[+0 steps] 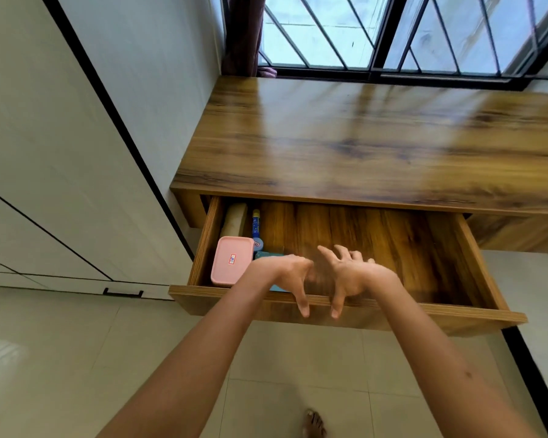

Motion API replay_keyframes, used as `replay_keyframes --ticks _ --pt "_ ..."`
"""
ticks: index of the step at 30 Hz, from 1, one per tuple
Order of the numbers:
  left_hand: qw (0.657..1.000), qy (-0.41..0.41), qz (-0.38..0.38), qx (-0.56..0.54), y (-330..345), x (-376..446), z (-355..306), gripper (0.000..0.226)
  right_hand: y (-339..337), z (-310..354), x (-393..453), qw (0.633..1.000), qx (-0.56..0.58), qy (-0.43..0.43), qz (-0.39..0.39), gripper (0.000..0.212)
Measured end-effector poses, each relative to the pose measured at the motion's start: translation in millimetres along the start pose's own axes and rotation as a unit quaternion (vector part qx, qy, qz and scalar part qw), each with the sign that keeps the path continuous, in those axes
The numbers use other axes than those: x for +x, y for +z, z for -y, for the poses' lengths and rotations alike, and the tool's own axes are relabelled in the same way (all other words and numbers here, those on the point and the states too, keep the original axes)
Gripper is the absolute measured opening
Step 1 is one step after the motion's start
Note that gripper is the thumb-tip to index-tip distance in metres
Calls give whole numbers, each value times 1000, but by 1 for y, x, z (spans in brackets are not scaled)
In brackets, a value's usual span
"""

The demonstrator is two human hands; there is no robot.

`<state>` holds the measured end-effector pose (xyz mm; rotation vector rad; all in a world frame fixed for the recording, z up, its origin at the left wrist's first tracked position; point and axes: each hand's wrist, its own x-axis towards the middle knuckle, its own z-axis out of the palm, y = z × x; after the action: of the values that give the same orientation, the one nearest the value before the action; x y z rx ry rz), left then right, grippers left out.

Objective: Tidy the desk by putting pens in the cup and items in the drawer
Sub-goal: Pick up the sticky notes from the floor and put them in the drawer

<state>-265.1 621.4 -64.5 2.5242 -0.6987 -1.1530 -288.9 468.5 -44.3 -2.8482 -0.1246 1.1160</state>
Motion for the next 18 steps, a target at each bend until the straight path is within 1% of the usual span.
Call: replay_keyframes --ticks 2,4,5,8,10,12,14,16,18 --pt "996 -5 -39 75 1 -1 -5 110 6 -1 -4 999 -14 -13 -50 140" --pt "982 7 -94 162 -2 -2 -9 123 9 -2 -4 994 -41 -21 -103 143" --pt "976 6 -117 185 -3 -1 -9 129 10 -2 -3 991 -49 -21 -126 144" --pt "965 -39 -164 201 -9 8 -8 148 10 -6 1 980 -38 1 -197 148" --pt "952 -75 -203 215 -14 14 -9 154 9 -10 5 968 -21 25 -247 150" --pt "937 -101 -244 228 -21 21 -11 155 8 -17 13 952 -20 32 -304 148" --pt "925 -115 -274 238 -28 29 -13 149 5 -22 25 936 -33 31 -349 139" --pt "913 -121 -294 256 -35 39 -15 133 -1 -28 39 929 -56 37 -364 125" --pt "900 -123 -314 277 -43 52 -14 109 -9 -36 57 929 -88 47 -355 112"
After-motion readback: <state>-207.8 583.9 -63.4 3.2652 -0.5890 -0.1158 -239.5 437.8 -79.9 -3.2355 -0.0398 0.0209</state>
